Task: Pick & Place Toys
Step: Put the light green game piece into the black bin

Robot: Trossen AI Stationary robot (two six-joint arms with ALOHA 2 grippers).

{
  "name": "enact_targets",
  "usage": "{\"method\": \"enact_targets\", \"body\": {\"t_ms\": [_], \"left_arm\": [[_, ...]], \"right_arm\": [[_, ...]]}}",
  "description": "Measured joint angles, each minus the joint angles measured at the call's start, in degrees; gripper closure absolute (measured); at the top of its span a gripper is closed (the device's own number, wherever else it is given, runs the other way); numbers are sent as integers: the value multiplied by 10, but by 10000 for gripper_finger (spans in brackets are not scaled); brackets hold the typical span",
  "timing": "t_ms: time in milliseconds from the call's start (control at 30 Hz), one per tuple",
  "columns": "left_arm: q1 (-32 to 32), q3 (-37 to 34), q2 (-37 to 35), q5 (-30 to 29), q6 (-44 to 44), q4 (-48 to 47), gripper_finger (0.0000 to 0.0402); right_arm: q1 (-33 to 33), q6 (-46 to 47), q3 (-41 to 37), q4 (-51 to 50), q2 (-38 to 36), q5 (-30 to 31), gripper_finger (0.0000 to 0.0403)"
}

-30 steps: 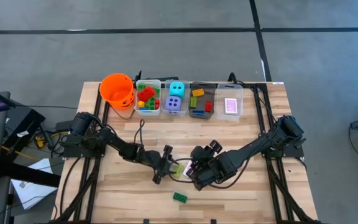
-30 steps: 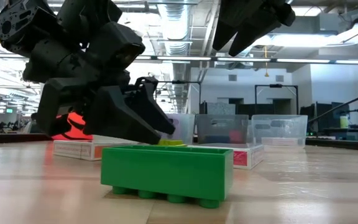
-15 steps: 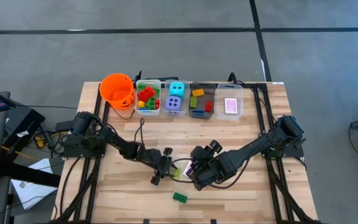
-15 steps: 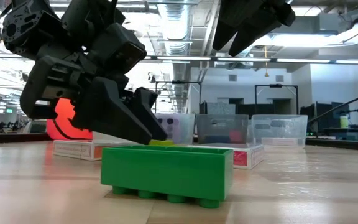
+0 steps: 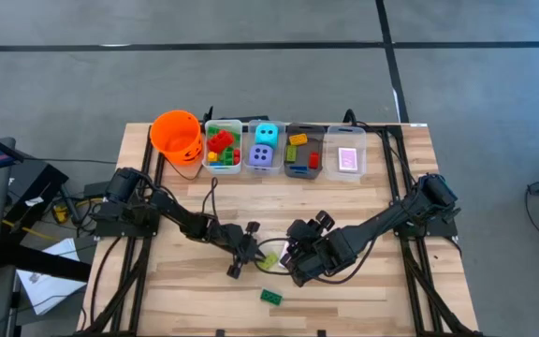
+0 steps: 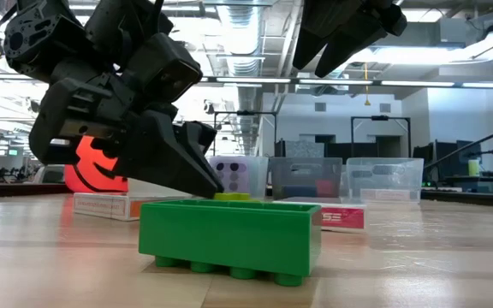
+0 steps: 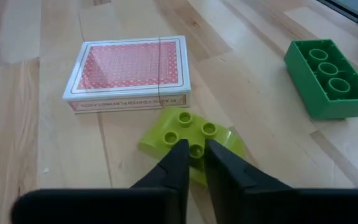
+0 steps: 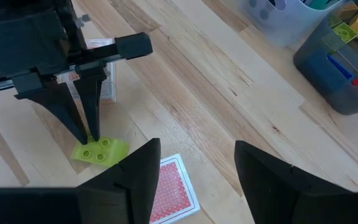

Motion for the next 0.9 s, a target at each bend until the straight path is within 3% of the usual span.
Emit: {"method": "enact_targets", "body": {"t_ms": [133, 500, 700, 900], "left_arm": [[0, 0, 0, 0, 0, 8, 397], [0, 0, 0, 0, 1, 28, 396], [0, 0, 0, 1, 1, 71, 360], [0, 0, 0, 2, -44, 75, 280]], "right_arm": [[0, 0, 0, 0, 0, 0, 203], [0, 0, 0, 0, 0, 0, 203], [0, 0, 0, 0, 0, 0, 203], [0, -1, 0, 0, 0, 0, 203]]}}
